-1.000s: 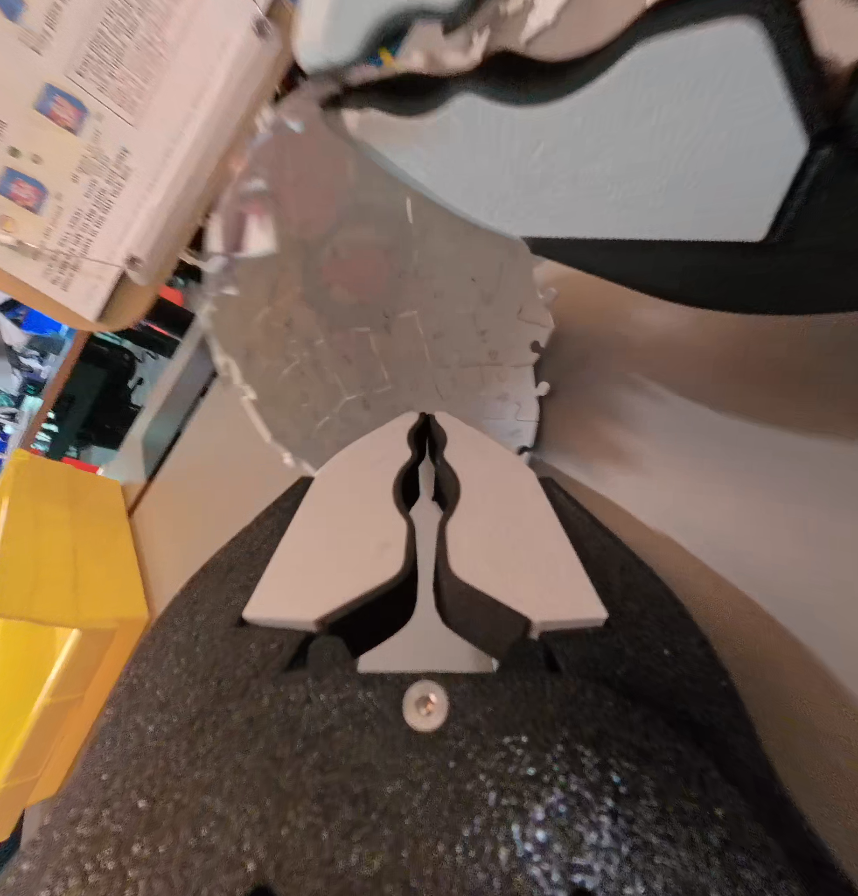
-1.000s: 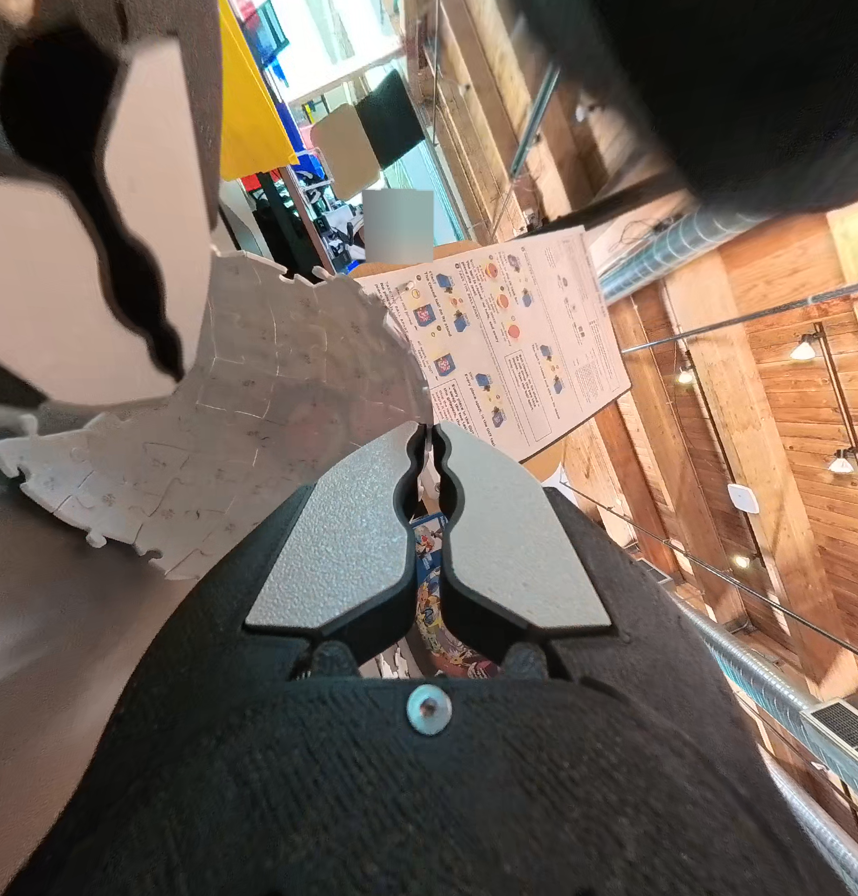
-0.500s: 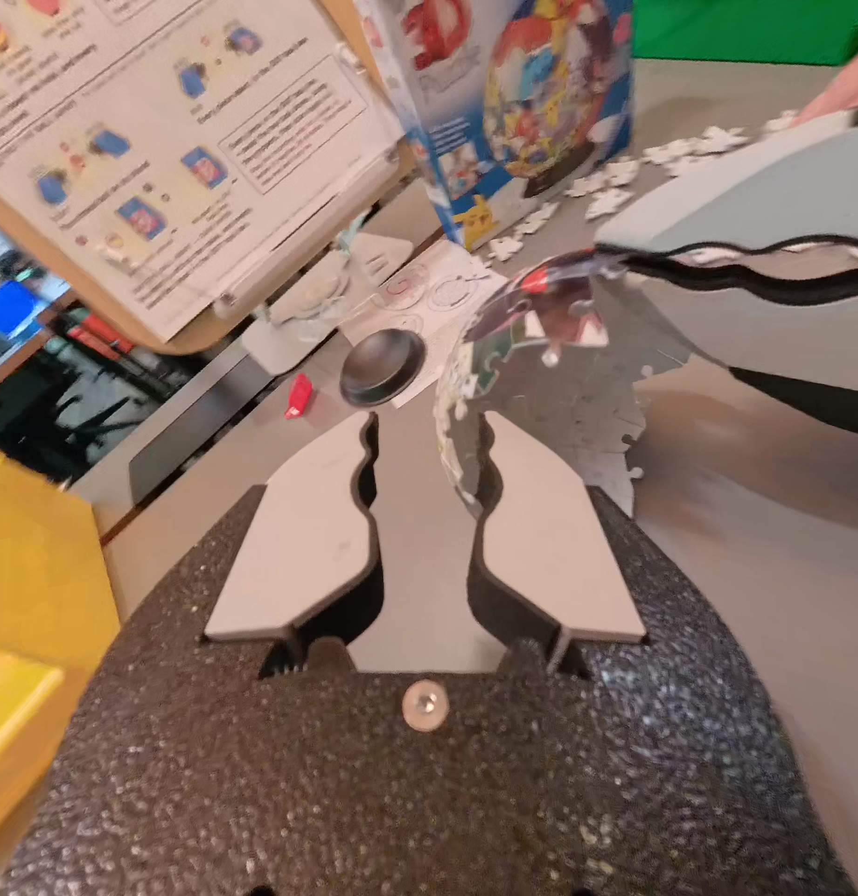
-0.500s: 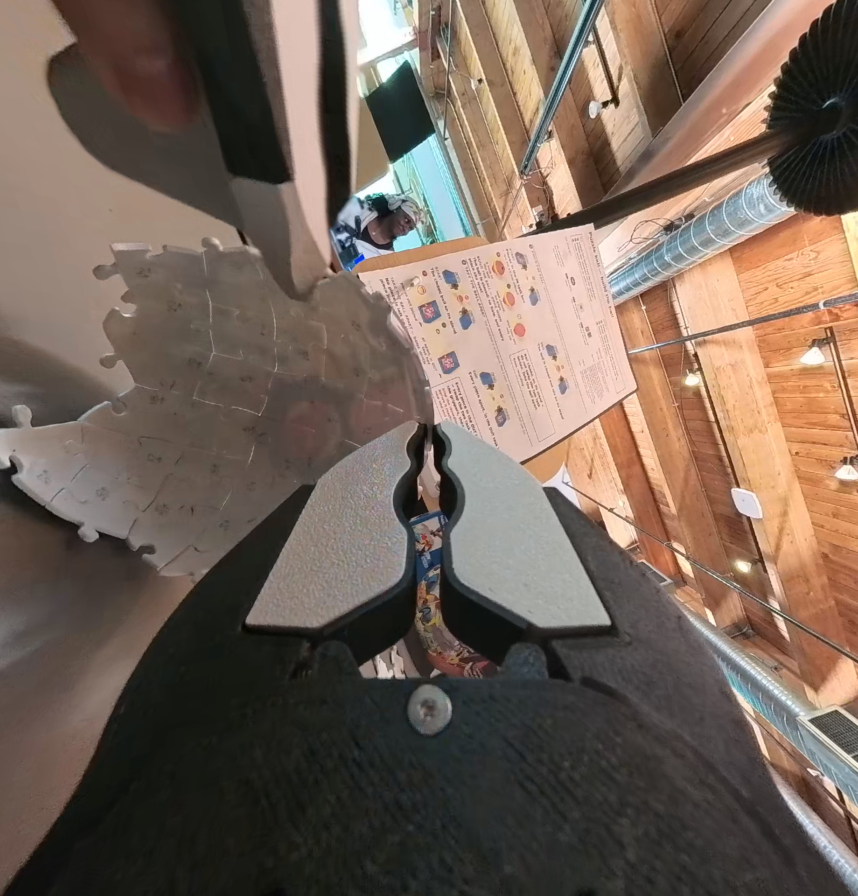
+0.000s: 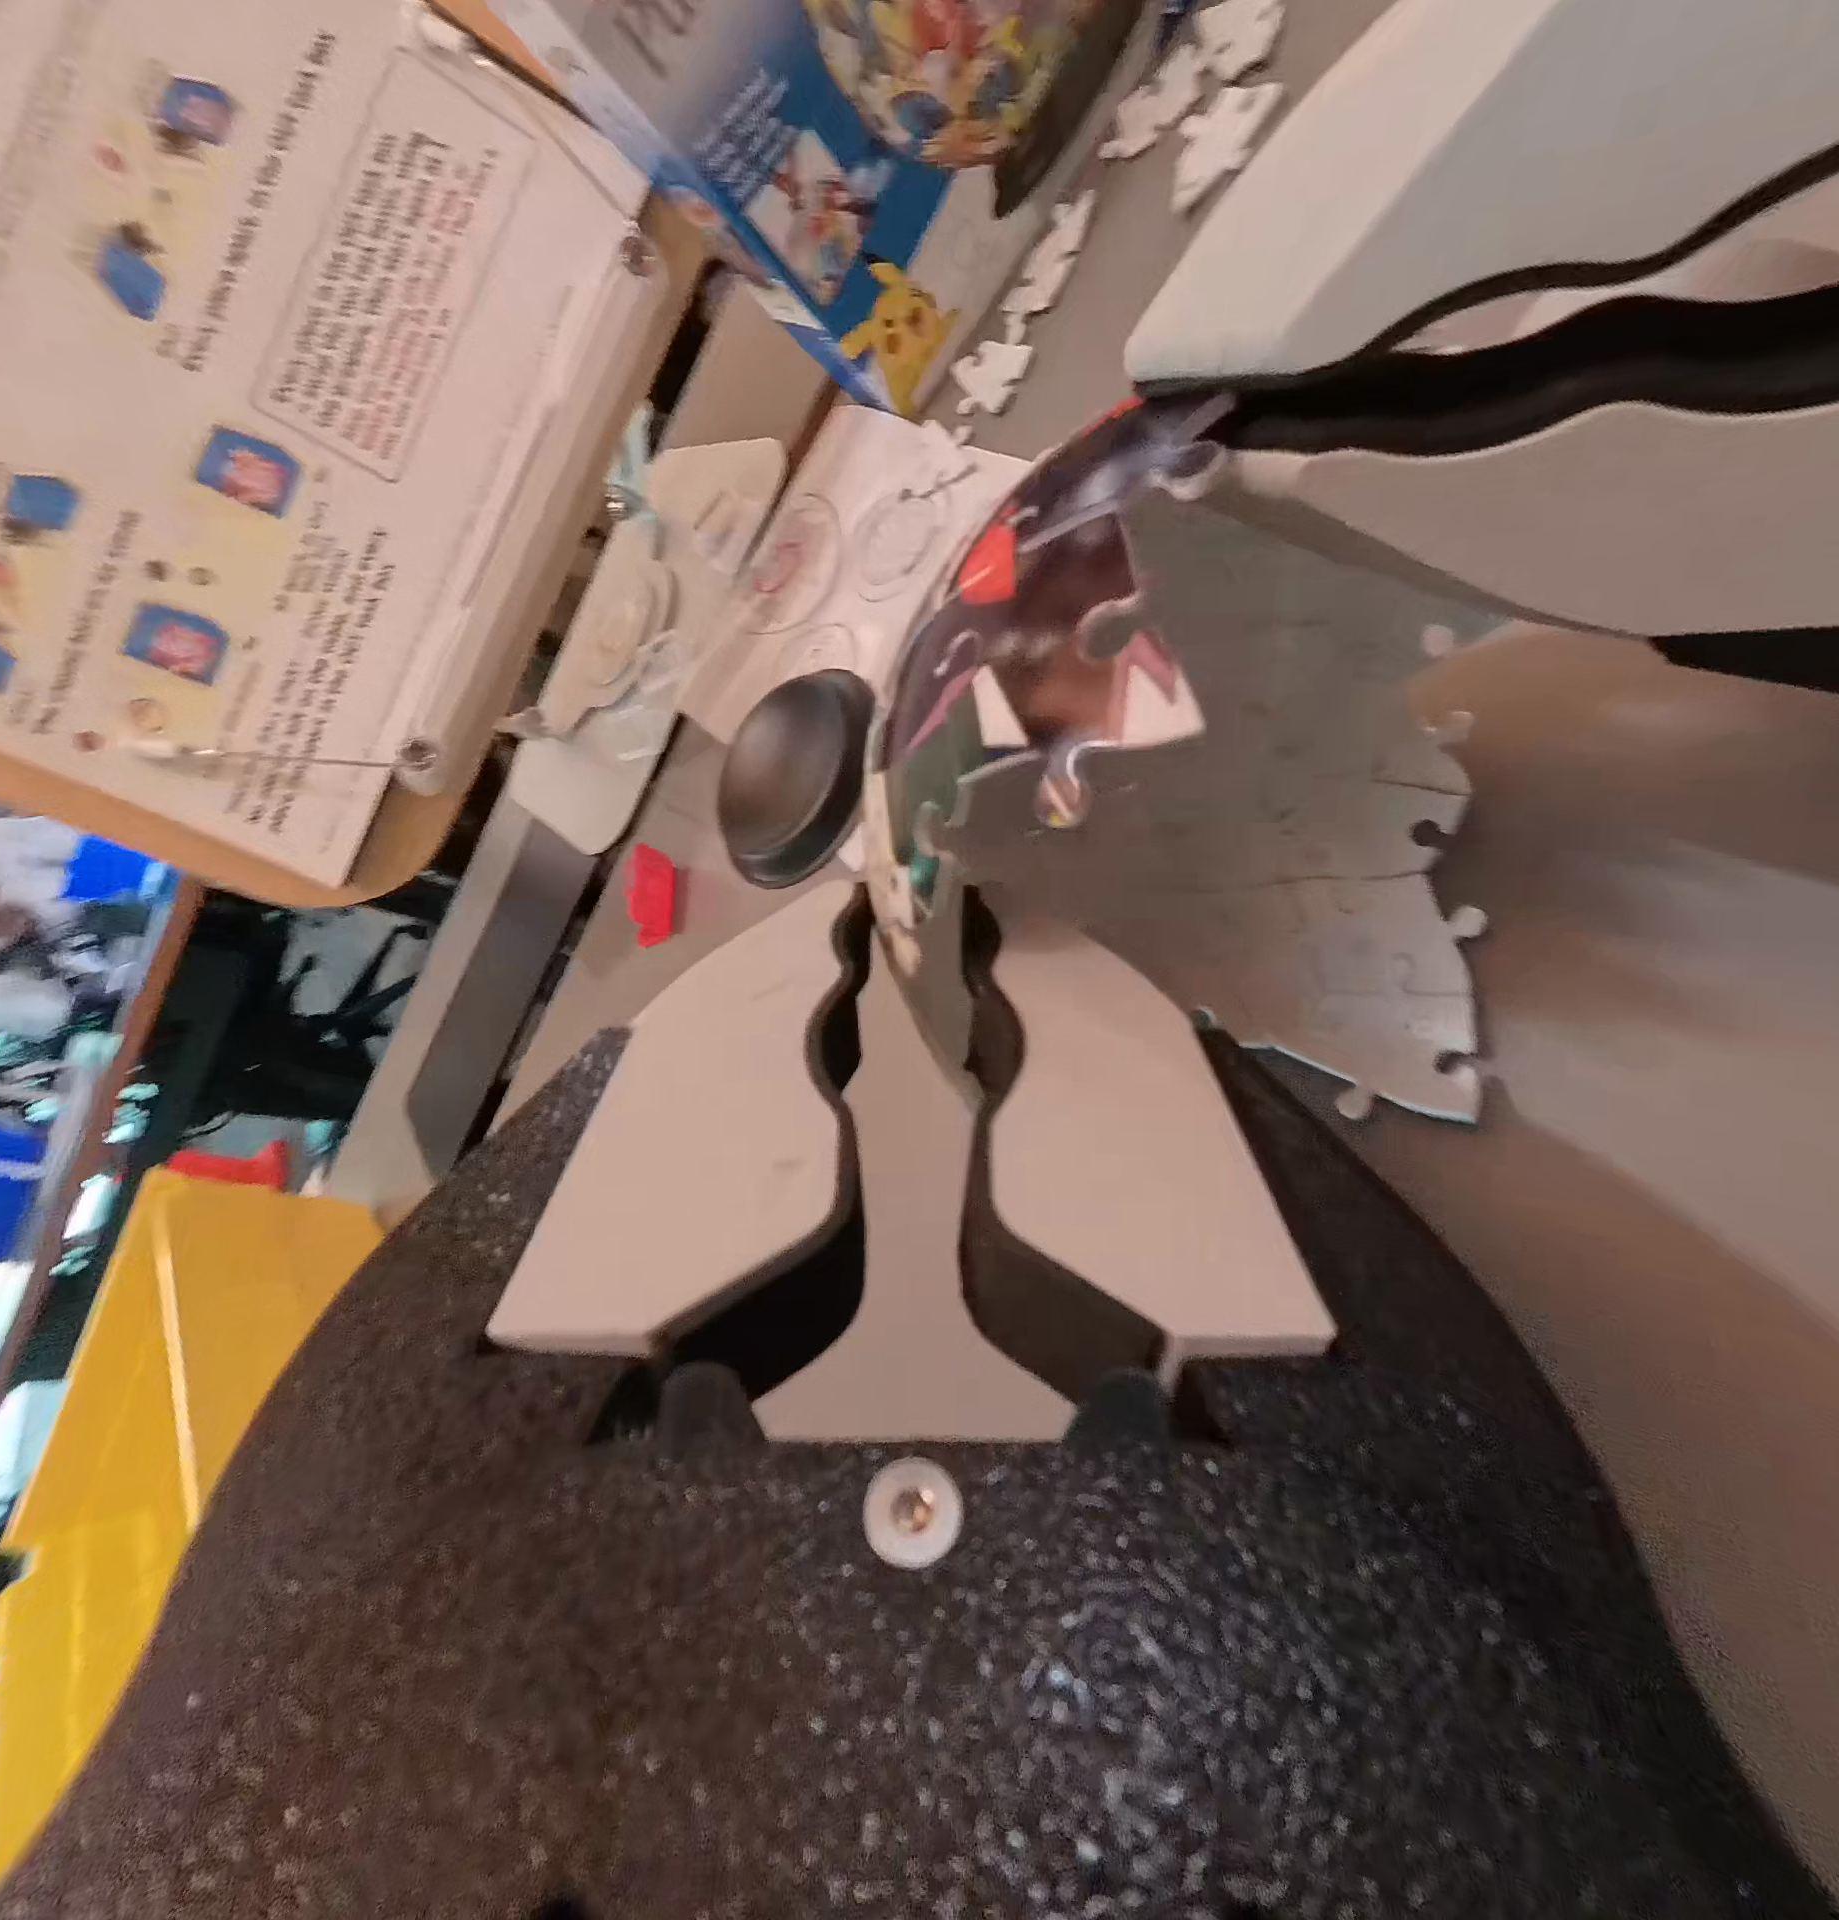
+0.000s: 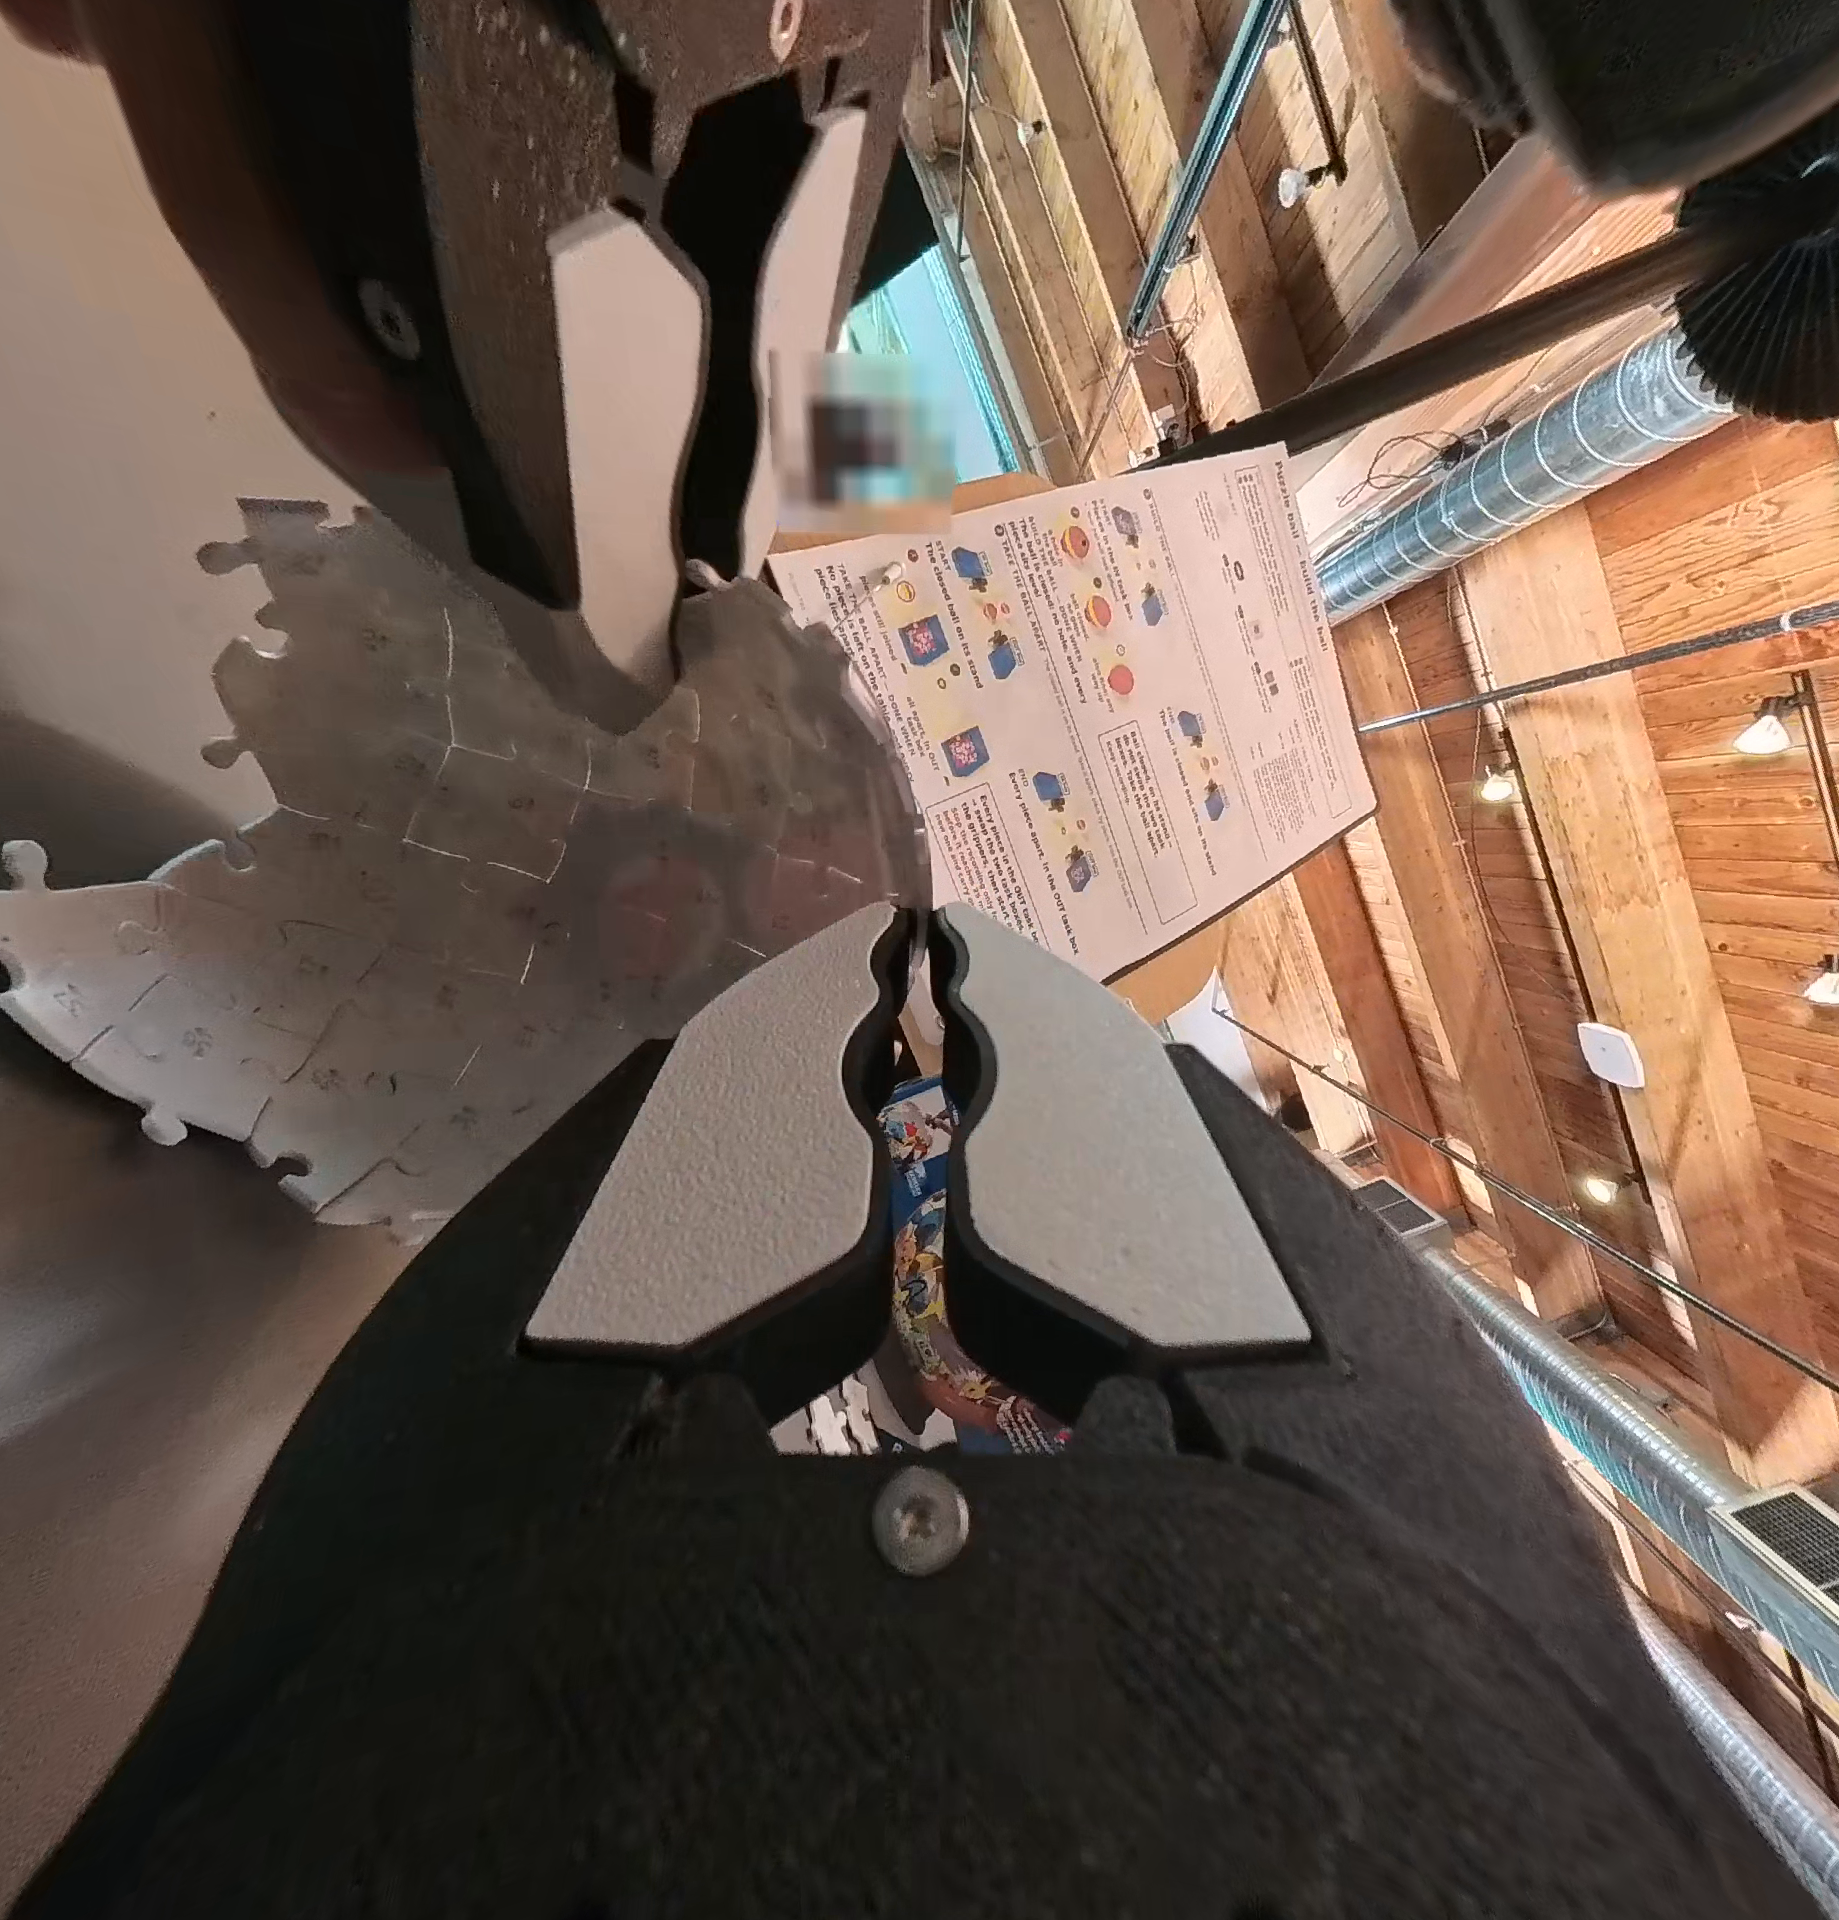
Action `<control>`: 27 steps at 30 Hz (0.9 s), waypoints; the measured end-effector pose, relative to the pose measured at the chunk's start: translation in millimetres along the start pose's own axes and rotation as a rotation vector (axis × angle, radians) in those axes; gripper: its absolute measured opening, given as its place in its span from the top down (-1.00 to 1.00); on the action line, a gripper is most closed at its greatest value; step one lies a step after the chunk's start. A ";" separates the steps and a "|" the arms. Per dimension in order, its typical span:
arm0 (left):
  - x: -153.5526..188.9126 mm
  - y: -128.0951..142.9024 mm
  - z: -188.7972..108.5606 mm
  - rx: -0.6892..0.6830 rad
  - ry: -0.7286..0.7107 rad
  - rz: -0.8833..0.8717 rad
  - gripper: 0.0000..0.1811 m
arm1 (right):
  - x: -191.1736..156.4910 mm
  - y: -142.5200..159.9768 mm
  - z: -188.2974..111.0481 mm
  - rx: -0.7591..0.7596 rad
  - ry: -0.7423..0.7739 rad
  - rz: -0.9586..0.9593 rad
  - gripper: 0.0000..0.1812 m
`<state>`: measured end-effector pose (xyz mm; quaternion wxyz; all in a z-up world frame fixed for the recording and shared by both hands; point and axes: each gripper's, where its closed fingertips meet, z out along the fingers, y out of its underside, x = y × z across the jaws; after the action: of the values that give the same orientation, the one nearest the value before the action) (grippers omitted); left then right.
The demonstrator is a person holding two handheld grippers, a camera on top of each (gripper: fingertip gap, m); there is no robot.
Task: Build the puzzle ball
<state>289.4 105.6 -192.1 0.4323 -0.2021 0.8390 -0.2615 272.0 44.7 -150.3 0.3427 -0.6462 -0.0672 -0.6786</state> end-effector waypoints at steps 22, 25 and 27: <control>-12.7 17.6 4.6 -0.097 -0.165 -0.227 0.96 | 40.1 -5.7 -54.6 0.097 -0.069 0.433 0.49; -13.6 20.4 6.6 -0.120 -0.137 -0.269 0.96 | 65.9 46.7 -66.6 -0.019 -0.053 0.580 0.54; -14.3 21.9 8.6 -0.135 -0.117 -0.292 0.96 | 78.5 95.4 -74.2 -0.154 -0.037 0.654 0.58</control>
<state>301.8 128.5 -200.8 0.4232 -0.3654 0.7897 -0.2526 268.5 -96.7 -123.0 0.4912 -0.6699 0.1890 -0.5237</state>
